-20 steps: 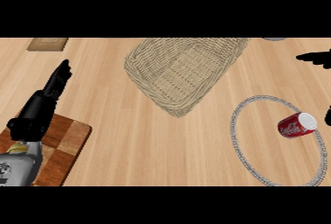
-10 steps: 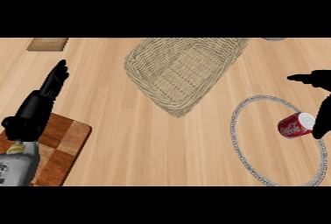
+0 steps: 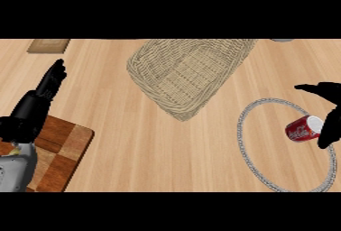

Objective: Pick the can from the placemat and place it in the basket

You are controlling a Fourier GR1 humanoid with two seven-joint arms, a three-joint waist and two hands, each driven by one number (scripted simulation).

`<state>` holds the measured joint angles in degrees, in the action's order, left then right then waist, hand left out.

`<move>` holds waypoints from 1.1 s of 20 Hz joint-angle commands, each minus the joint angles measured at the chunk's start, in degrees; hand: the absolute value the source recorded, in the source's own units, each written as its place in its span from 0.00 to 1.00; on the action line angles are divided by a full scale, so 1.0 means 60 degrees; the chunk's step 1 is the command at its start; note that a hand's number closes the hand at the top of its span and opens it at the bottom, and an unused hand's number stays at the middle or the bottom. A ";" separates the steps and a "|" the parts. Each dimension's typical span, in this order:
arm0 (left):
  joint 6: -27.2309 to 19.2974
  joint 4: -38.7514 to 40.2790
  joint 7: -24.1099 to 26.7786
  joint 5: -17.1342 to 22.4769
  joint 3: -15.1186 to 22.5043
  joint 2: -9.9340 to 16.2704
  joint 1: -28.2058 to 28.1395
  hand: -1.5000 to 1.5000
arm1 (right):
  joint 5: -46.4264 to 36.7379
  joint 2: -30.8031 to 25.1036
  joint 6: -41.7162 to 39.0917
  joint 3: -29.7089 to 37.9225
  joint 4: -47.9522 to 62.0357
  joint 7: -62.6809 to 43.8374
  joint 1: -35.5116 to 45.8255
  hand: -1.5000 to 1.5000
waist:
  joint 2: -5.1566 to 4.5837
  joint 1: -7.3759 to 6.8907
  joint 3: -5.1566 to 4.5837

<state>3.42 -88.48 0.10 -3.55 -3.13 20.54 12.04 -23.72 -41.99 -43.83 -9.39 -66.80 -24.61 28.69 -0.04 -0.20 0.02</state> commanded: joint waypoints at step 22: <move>0.0472 0.0133 -0.0264 -0.0750 -0.0523 -0.0646 0.0398 0.50 | -0.2631 0.1118 0.0832 0.1136 0.0355 0.1656 -0.1457 0.00 | 0.0004 0.0038 -0.0003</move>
<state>5.17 -89.21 0.33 -8.38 -4.73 15.88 11.57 -37.45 -34.34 -39.65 -3.22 -65.44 -17.59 22.08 -0.01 -0.12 0.00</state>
